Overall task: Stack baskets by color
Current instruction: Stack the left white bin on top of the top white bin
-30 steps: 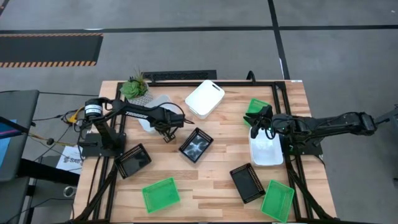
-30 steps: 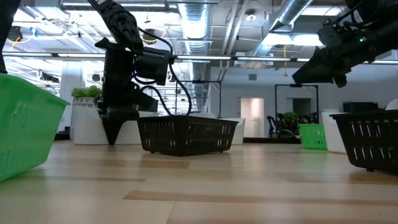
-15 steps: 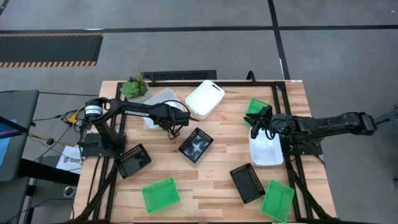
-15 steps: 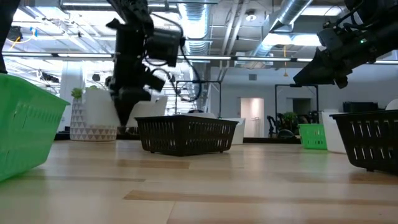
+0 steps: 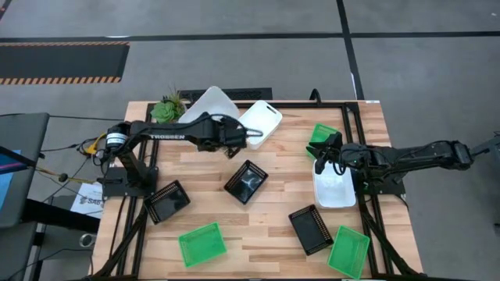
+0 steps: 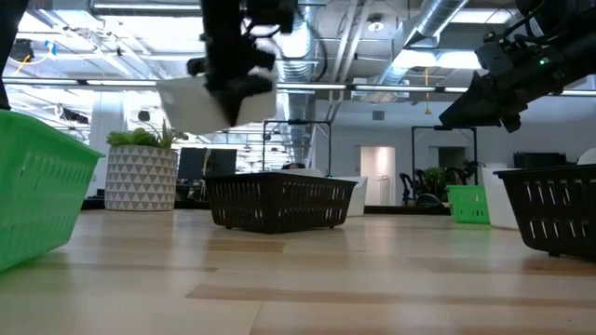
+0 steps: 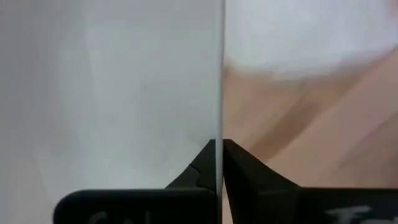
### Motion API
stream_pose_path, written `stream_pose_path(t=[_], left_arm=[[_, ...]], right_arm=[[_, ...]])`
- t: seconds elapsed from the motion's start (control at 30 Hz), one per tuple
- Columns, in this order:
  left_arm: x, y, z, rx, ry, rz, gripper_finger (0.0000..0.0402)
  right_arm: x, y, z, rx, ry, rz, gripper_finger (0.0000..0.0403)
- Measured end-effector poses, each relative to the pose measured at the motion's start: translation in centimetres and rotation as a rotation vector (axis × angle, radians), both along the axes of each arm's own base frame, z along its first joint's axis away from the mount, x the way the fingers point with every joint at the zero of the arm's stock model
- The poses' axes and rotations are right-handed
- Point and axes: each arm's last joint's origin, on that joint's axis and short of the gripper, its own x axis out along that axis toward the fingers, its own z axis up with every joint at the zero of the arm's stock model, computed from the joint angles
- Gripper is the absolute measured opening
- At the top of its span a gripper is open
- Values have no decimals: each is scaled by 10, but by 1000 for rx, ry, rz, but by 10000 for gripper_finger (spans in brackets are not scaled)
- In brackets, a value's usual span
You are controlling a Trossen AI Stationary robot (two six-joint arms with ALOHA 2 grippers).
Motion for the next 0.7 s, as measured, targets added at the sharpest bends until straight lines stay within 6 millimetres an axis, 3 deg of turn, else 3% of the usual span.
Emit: stream_pose_path(t=[0.13, 0.3, 0.47, 0.7], left_arm=[[17, 3, 21, 61, -185, -9, 0], [34, 6, 30, 103, -355, -29, 0], [47, 9, 26, 79, -432, -52, 0], [68, 12, 6, 74, -440, -96, 0]], right_arm=[[0, 0, 0, 0, 0, 0, 129], [0, 0, 0, 0, 0, 0, 129], [0, 0, 0, 0, 0, 0, 129], [0, 0, 0, 0, 2, 0, 129]])
